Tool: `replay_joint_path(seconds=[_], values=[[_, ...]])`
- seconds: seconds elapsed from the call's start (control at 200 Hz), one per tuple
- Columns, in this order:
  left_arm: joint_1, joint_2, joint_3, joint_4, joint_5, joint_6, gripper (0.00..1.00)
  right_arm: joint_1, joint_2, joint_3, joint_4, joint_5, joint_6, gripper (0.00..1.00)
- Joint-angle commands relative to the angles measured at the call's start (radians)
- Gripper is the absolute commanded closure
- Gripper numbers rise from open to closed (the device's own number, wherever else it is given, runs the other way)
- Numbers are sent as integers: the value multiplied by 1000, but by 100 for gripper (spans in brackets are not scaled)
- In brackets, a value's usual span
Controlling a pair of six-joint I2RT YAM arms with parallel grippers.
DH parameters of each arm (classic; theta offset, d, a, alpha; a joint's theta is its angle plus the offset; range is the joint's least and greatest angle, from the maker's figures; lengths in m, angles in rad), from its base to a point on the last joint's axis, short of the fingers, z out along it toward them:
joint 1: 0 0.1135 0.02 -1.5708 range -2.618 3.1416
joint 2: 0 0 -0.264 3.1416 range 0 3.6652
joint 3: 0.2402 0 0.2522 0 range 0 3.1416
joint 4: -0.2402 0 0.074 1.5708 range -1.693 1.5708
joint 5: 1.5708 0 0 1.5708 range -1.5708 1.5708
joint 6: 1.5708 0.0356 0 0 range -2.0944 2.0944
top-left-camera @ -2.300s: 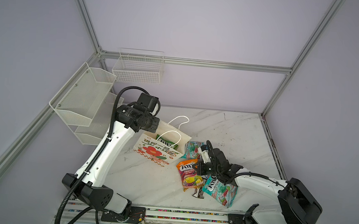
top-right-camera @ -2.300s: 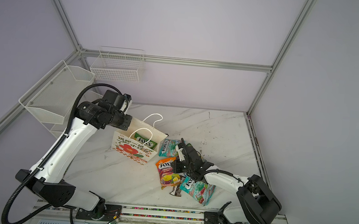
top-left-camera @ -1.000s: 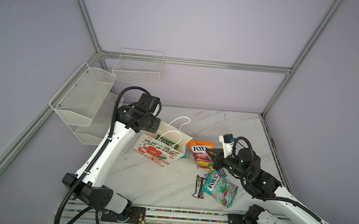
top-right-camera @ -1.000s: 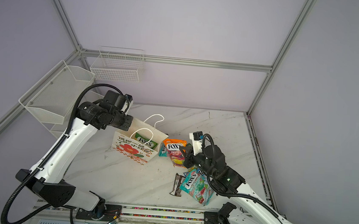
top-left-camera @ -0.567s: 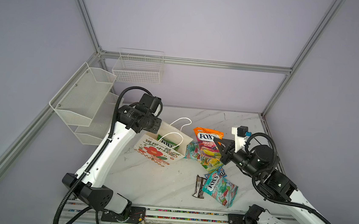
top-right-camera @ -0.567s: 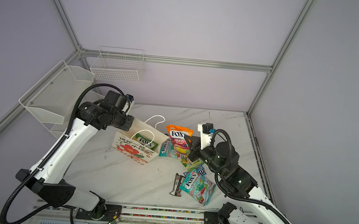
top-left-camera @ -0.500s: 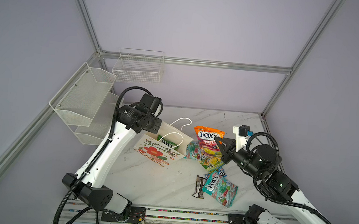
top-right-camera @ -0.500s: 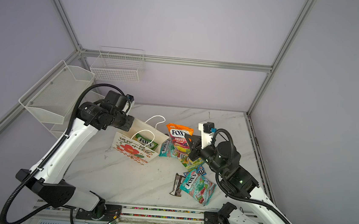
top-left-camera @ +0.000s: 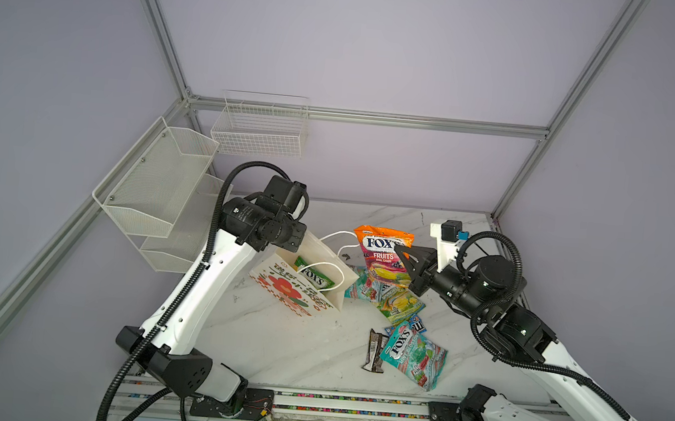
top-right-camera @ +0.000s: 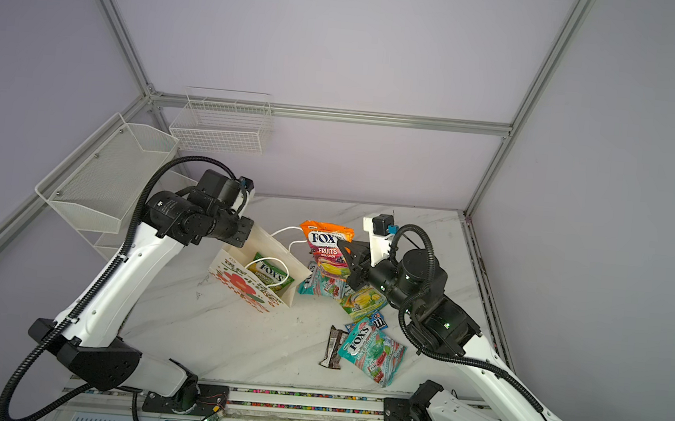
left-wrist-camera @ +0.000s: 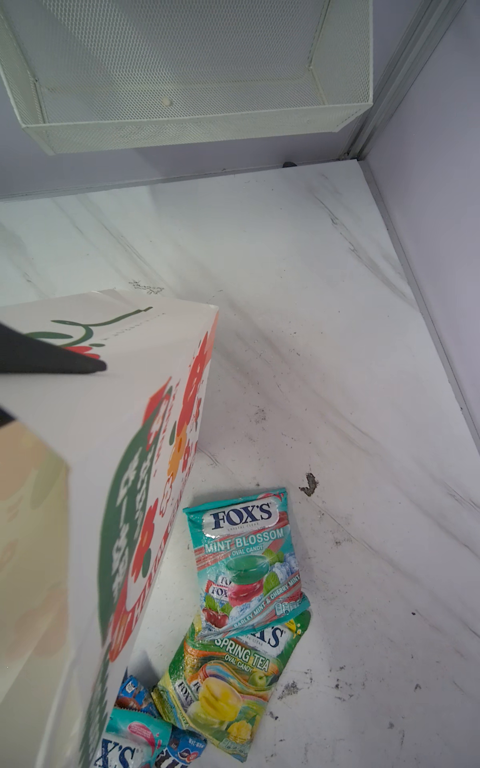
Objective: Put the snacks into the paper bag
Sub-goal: 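Lift the orange candy bag with the right gripper toward the paper bag, then lower the orange candy bag into the paper bag held by the left gripper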
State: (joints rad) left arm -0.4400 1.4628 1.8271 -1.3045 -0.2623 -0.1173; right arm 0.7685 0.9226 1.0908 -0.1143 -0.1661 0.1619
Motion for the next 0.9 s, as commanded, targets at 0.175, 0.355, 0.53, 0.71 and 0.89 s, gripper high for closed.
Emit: replay_joint_path(seconds=[0.175, 0.355, 0.53, 0.71, 0.89], values=[[-12, -2, 103, 24, -15, -5, 100, 5, 16, 68, 128, -82, 4, 100], [-15, 2, 109, 24, -14, -5, 100, 6, 45, 88, 153, -125, 24, 100], [-22, 4, 110, 19, -20, -5, 100, 6, 78, 99, 187, -147, 44, 100], [-26, 4, 111, 19, -23, -7, 100, 8, 108, 108, 204, -156, 60, 100], [-30, 9, 116, 18, -26, -9, 100, 20, 151, 119, 205, -158, 68, 100]])
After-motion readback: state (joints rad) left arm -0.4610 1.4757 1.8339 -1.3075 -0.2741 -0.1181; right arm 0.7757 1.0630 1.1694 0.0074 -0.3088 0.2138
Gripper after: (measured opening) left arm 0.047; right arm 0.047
